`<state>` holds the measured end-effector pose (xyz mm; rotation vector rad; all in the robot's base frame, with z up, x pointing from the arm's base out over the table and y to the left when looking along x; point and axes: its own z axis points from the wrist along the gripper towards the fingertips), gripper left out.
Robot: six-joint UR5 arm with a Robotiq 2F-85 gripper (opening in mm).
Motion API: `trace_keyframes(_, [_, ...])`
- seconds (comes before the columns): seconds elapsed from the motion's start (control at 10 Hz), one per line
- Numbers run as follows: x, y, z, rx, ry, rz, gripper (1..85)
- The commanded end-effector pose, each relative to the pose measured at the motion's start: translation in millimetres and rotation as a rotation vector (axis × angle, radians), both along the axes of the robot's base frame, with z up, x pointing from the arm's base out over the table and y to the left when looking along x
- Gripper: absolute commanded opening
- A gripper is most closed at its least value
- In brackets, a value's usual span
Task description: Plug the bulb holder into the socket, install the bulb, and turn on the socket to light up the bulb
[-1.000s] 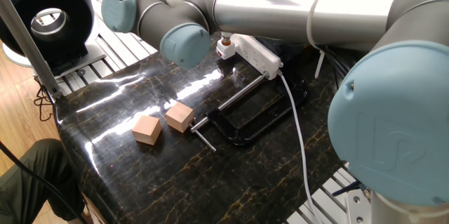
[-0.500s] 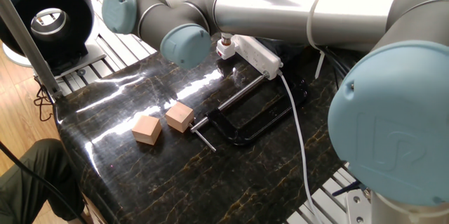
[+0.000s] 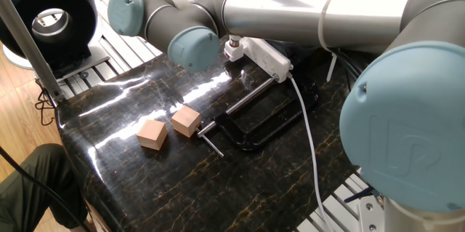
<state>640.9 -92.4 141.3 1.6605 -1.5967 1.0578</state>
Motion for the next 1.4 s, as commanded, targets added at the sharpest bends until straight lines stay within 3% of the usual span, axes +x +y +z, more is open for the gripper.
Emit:
trace_keyframes(0.0, [-2.4, -1.0, -2.8, 0.010, 0.003, -0.009, 45.0])
trace_keyframes(1.3, [-0.8, 1.5, -3.5, 0.021, 0.013, 0.002, 49.0])
